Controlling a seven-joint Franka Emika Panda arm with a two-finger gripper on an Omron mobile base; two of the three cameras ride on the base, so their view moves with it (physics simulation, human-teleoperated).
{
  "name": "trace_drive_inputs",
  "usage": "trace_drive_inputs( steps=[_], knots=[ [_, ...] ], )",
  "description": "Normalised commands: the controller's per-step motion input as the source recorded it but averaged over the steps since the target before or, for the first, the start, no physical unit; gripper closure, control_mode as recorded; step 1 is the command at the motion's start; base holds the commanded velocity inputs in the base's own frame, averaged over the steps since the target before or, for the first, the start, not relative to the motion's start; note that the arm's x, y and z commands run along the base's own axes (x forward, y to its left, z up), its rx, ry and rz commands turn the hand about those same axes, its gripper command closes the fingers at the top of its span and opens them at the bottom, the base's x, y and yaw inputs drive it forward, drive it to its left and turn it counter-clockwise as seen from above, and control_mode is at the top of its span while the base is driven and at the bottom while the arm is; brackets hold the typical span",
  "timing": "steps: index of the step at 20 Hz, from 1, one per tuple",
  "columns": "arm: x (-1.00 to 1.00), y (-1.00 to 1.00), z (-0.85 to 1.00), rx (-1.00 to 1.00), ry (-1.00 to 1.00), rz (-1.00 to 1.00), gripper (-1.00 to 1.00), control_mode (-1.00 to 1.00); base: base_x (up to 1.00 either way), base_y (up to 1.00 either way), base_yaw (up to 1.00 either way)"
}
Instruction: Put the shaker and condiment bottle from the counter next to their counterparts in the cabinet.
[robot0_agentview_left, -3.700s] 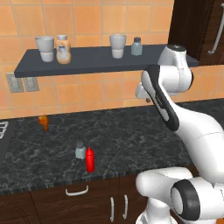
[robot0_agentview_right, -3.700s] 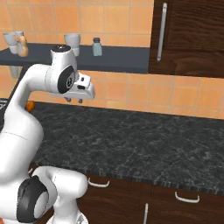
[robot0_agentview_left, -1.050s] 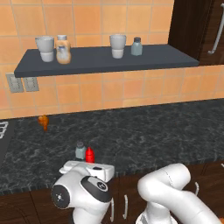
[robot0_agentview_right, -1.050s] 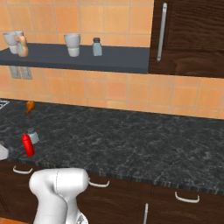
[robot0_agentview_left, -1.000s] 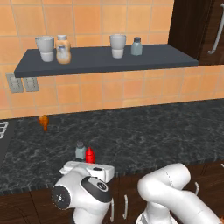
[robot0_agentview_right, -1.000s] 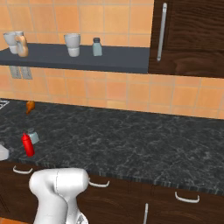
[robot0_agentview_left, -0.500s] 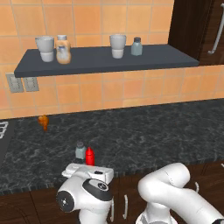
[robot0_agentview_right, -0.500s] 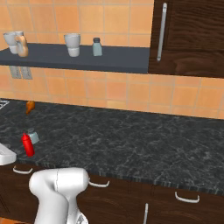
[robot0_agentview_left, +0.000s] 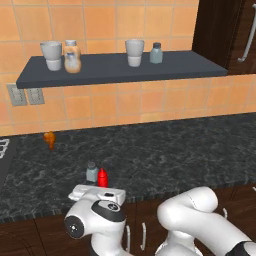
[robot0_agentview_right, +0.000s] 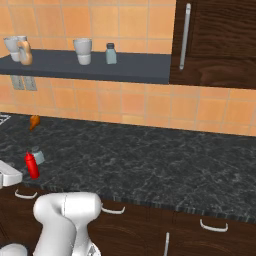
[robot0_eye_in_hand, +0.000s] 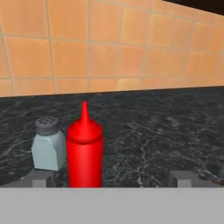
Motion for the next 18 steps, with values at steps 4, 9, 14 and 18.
trace_drive_inputs(
  steps=[4, 9, 14, 18],
  knots=[
    [0.11, 0.10, -0.09, 0.00, 0.00, 0.00, -1.00, -1.00, 0.00, 0.00, 0.00],
    [0.09, 0.02, -0.10, 0.00, 0.00, 0.00, -1.00, -1.00, 0.00, 0.00, 0.00],
    [0.17, 0.01, -0.11, 0.00, 0.00, 0.00, -1.00, -1.00, 0.00, 0.00, 0.00],
    [0.12, 0.00, -0.14, 0.00, -0.01, 0.00, -1.00, -1.00, 0.00, 0.00, 0.00]
  ],
)
